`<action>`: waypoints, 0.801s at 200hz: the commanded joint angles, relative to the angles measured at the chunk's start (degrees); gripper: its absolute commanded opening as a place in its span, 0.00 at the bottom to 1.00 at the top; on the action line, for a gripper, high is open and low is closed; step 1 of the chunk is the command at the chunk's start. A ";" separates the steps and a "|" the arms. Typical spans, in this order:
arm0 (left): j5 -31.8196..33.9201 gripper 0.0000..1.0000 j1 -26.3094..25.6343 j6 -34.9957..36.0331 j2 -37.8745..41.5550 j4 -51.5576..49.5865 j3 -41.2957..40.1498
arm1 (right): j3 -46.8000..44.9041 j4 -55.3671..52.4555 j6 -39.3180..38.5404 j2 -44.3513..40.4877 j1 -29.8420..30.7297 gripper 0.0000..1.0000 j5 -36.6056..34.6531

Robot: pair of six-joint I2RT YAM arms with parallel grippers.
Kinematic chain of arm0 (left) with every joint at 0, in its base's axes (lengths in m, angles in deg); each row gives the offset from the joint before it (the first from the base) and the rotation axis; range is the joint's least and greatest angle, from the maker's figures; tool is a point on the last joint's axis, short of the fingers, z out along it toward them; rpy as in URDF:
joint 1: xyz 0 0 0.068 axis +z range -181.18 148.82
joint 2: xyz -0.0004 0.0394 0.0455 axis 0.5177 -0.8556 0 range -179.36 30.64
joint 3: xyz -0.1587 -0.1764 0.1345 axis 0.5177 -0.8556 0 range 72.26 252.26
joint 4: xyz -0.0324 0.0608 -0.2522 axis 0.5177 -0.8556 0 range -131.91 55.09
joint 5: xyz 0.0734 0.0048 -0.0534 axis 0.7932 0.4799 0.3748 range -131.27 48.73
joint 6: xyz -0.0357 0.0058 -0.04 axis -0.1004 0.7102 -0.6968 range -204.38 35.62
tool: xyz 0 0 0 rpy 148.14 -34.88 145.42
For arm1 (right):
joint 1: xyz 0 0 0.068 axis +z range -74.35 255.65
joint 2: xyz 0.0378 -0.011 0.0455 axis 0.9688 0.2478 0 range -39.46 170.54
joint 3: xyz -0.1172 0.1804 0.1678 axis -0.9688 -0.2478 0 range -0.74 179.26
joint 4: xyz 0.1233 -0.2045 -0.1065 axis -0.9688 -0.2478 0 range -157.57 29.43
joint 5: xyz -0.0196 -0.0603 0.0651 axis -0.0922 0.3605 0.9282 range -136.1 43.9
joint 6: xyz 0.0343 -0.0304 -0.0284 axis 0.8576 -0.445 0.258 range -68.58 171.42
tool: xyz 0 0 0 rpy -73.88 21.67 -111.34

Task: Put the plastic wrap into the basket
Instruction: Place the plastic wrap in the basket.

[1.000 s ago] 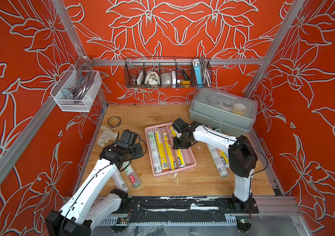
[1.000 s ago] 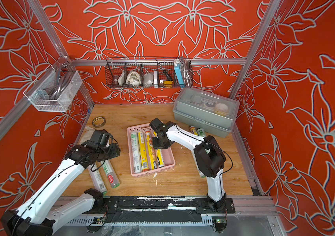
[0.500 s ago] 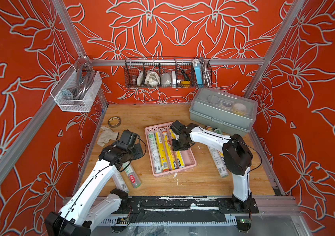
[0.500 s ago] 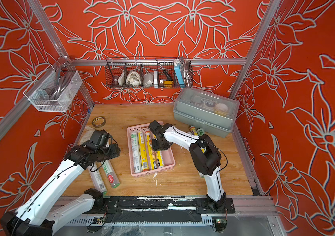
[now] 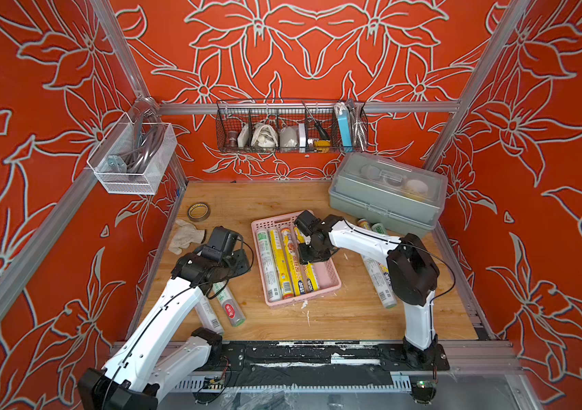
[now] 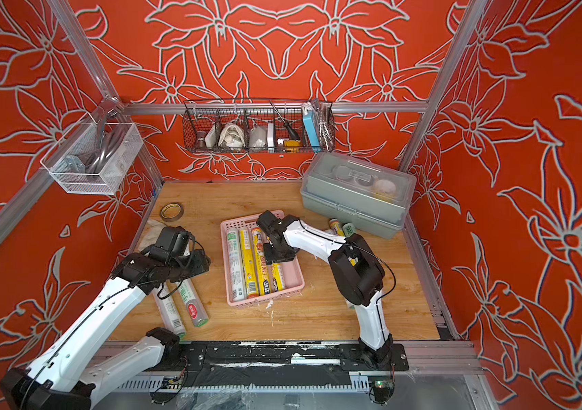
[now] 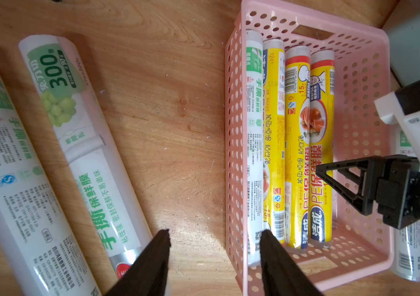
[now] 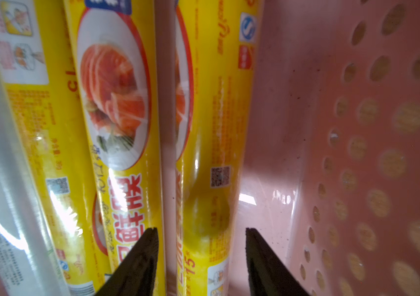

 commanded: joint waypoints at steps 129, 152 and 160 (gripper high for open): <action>8.42 0.57 0.49 -10.87 -1.73 -14.26 5.51 | -4.69 -5.19 -5.91 -21.89 0.34 0.54 -4.19; 8.46 0.56 0.67 -12.04 -1.88 -15.19 5.52 | -6.79 -5.29 -6.33 -25.79 0.33 0.53 -4.81; 8.61 0.56 0.75 -12.56 -1.56 -15.20 5.21 | -7.57 -5.21 -6.46 -27.28 0.38 0.53 -5.16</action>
